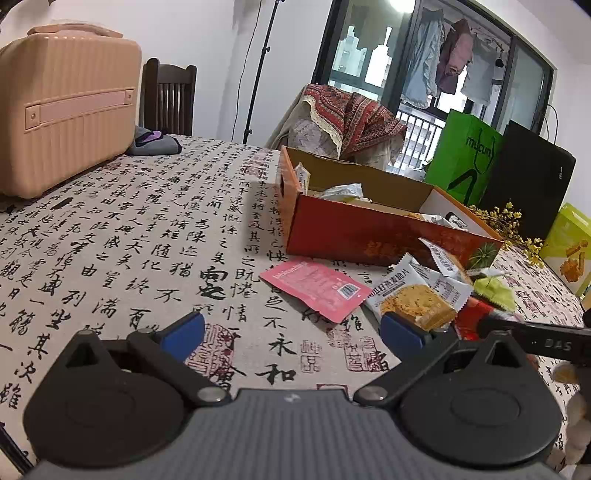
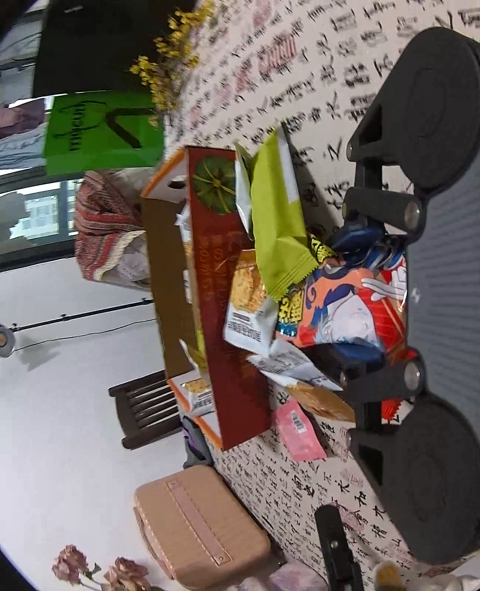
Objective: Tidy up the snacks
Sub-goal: 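Grasp the colourful chip bag with the right gripper, then grasp the pink bibizan packet with the left gripper while the right gripper holds the chip bag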
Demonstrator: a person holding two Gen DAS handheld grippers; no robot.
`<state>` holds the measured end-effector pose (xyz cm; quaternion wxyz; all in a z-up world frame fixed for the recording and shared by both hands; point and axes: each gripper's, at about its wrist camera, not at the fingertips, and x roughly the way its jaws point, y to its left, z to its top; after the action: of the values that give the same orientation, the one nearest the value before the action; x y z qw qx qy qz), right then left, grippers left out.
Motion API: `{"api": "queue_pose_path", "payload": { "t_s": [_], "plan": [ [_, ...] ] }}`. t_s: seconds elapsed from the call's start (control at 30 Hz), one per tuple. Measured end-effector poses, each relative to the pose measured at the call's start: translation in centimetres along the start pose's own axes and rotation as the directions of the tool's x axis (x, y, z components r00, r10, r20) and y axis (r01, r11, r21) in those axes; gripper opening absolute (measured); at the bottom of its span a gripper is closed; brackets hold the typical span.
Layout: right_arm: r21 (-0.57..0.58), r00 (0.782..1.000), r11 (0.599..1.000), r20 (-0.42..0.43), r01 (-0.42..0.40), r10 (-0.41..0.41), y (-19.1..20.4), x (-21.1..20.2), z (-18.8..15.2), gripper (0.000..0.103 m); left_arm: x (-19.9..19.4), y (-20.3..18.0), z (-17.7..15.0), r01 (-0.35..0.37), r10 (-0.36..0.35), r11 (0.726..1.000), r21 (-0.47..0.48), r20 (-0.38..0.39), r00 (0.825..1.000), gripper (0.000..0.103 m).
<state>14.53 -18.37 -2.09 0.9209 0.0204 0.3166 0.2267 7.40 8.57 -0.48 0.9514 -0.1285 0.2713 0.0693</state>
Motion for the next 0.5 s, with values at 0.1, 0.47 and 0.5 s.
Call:
{"api": "queue_pose_path", "payload": {
  "t_s": [0.1,0.47,0.5],
  "plan": [
    [-0.013,0.999,1.000,0.042,-0.006,0.007,-0.2,-1.5,0.1,0.051,0.0,-0.3,0.0,0.004,-0.004,1.000,0.006,0.000,1.000,0.103],
    [-0.037,0.972,0.999,0.234,0.021,-0.012,-1.3,-7.2,1.7,0.051,-0.7,-1.3,0.0,0.005,-0.005,1.000,0.029,0.006,1.000,0.103],
    [-0.031,0.970,0.999,0.244,0.031,-0.023,-1.6,-7.5,1.8,0.051,-0.7,-1.4,0.0,0.005,-0.006,0.999,0.031,0.005,1.000,0.103]
  ]
}}
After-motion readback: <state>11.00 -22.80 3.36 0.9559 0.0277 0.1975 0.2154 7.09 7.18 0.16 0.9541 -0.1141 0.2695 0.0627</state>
